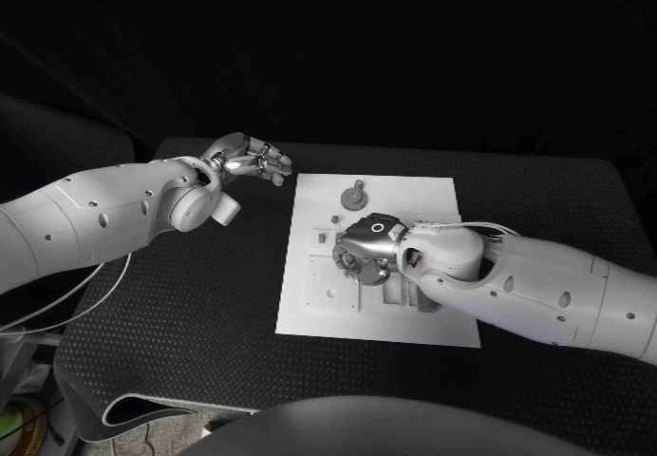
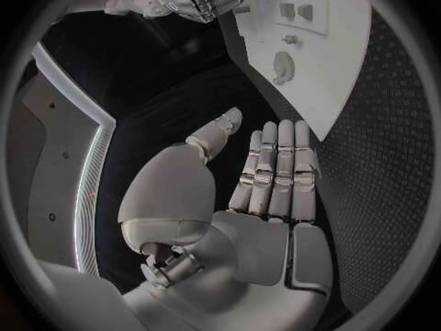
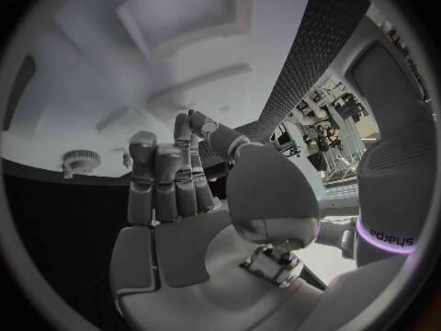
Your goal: Assemble the parts on the task board
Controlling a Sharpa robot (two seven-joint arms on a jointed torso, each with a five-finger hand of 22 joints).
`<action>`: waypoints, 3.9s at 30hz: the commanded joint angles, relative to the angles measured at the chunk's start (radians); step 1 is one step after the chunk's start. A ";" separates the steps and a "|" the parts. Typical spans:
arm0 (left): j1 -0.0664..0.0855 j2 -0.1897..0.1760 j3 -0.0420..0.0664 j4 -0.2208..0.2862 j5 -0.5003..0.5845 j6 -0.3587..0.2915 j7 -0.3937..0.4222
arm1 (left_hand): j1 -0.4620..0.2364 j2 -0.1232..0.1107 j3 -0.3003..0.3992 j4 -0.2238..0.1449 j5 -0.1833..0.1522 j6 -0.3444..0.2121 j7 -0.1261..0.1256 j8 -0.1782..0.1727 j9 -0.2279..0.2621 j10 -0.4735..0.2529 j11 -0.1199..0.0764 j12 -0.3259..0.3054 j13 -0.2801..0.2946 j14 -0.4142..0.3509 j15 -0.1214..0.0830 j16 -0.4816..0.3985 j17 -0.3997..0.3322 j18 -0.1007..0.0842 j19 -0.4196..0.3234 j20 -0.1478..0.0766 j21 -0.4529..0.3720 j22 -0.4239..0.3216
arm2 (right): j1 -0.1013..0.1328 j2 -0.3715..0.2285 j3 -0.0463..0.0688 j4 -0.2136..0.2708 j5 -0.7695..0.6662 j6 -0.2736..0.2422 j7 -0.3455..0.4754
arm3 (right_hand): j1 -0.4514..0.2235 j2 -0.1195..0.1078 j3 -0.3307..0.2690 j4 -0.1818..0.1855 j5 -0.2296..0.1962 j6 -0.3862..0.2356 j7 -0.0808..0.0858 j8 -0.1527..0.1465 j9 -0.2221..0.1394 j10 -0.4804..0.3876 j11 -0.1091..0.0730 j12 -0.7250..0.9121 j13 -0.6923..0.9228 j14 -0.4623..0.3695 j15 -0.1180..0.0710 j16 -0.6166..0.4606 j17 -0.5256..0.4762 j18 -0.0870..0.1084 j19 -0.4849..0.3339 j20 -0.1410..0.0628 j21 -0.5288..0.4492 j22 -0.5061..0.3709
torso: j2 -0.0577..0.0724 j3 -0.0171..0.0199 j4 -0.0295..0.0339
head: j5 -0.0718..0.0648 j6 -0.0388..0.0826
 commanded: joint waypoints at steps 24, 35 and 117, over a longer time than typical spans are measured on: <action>0.001 0.004 0.001 -0.009 0.010 0.010 0.015 | 0.002 -0.009 -0.008 0.000 0.002 -0.015 0.010 0.003 -0.006 -0.017 0.008 0.000 -0.019 0.018 0.002 -0.017 0.010 -0.006 0.008 0.006 -0.003 -0.009 | -0.001 -0.001 -0.001 0.001 -0.021 0.031 -0.006 | 0.011 -0.001 0.006 -0.001 0.006 0.021 0.009 0.006 0.002 0.009 -0.003 -0.003 0.001 0.001 -0.005 -0.006 0.000 0.062 0.002 -0.008 0.004 0.017 | 0.000 0.0003 -0.0008 | -0.004 0.000; 0.001 0.005 0.001 -0.009 0.010 0.013 0.013 | 0.003 -0.010 -0.008 0.000 0.005 -0.017 0.011 0.003 -0.007 -0.019 0.009 0.000 -0.023 0.019 0.002 -0.021 0.011 -0.007 0.008 0.006 -0.004 -0.011 | -0.002 0.004 -0.001 -0.001 -0.021 0.034 -0.006 | 0.011 -0.001 0.006 -0.001 0.006 0.021 0.009 0.006 0.002 0.009 -0.003 -0.003 0.001 0.001 -0.005 -0.007 0.000 0.062 0.002 -0.008 0.004 0.017 | 0.000 0.0001 0.0000 | -0.001 0.000; 0.001 0.005 0.001 -0.023 0.027 0.030 0.003 | 0.003 -0.008 -0.010 0.000 0.010 -0.022 0.013 0.007 -0.011 -0.020 0.010 0.005 -0.038 0.026 0.001 -0.035 0.025 -0.008 0.011 0.005 -0.003 -0.019 | 0.047 -0.135 0.067 0.072 0.314 -0.083 -0.020 | -0.070 -0.145 0.007 0.078 0.006 -0.170 0.069 -0.110 -0.069 -0.052 0.043 -0.051 0.021 -0.028 0.039 -0.018 0.014 0.062 -0.003 0.007 -0.029 0.007 | -0.002 0.0007 -0.0025 | -0.019 0.000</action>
